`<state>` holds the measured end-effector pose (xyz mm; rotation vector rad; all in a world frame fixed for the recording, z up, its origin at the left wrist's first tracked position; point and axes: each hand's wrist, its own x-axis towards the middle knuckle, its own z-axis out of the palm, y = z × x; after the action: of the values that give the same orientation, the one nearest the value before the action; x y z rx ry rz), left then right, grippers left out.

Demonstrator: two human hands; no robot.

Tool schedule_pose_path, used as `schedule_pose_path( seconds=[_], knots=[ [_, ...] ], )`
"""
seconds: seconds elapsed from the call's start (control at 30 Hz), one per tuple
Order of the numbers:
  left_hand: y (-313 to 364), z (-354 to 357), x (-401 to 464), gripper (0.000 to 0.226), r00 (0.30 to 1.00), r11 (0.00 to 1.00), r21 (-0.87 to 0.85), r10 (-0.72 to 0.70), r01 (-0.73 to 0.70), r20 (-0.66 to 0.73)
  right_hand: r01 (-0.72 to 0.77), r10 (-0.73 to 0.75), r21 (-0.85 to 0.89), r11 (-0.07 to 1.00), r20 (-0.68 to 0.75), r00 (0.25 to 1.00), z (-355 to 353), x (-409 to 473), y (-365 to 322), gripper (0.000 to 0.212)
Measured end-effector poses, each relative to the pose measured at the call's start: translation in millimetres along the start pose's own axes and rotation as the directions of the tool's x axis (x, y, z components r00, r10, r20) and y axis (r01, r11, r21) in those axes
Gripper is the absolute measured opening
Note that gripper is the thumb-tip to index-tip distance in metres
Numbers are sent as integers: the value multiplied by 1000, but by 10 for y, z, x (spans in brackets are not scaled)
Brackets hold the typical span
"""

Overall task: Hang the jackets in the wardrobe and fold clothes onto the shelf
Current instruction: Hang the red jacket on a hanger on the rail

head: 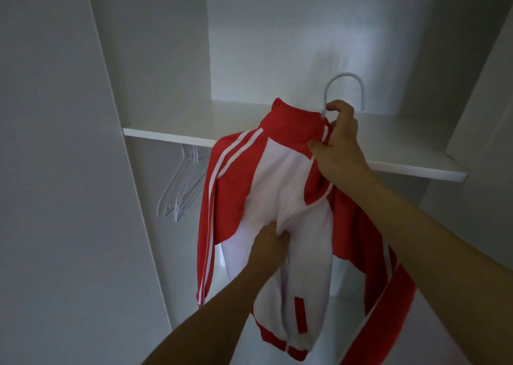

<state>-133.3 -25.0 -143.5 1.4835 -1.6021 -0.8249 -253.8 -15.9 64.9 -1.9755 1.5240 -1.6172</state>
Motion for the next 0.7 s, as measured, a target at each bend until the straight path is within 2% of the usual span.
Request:
schedule_pose_path(
  seconds=[0.07, 0.13, 0.23, 0.3, 0.37, 0.4, 0.47, 0.53, 0.57, 0.6, 0.63, 0.7],
  knots=[
    [-54, -69, 10, 18, 999, 998, -65, -24, 22, -36, 42, -44, -41, 998, -58, 997, -36, -82, 39, 64],
    [-209, -220, -19, 2, 994, 998, -28, -56, 53, -91, 106, -114, -90, 990, -88, 990, -75, -241, 138, 67],
    [-584, -550, -115, 10, 975, 986, 115, -95, 120, -203, 189, -192, -226, 956, 9, 981, -141, -539, 364, 61],
    [-766, -745, -190, 11, 953, 986, 131, -64, 107, -295, 220, -193, -339, 915, 111, 975, -116, -750, 542, 56],
    [-813, -866, -238, 7, 945, 992, 108, -28, 67, -326, 215, -159, -398, 892, 169, 973, -64, -926, 704, 45],
    [-791, -907, -255, 14, 947, 993, 109, -5, 42, -321, 188, -120, -418, 889, 184, 976, -43, -981, 772, 37],
    [-694, -976, -289, 21, 959, 990, 135, 72, -36, -273, 99, 6, -477, 873, 213, 977, -8, -1026, 885, 25],
    [-543, -1032, -322, 16, 967, 965, 218, 188, -149, -172, -21, 162, -485, 874, 252, 954, 21, -1056, 969, 16],
    [-457, -1053, -328, 14, 962, 939, 268, 251, -216, -105, -96, 244, -442, 892, 292, 925, 43, -1080, 981, 20],
    [-360, -1063, -328, 12, 952, 907, 315, 304, -279, -33, -177, 324, -385, 906, 358, 876, 69, -1113, 970, 37],
    [-262, -1063, -323, 12, 937, 871, 357, 347, -336, 34, -243, 375, -329, 913, 438, 817, 106, -1148, 946, 63],
    [-81, -1046, -313, 17, 914, 823, 403, 387, -401, 118, -260, 385, -292, 921, 570, 725, 192, -1234, 914, 110]
  ],
)
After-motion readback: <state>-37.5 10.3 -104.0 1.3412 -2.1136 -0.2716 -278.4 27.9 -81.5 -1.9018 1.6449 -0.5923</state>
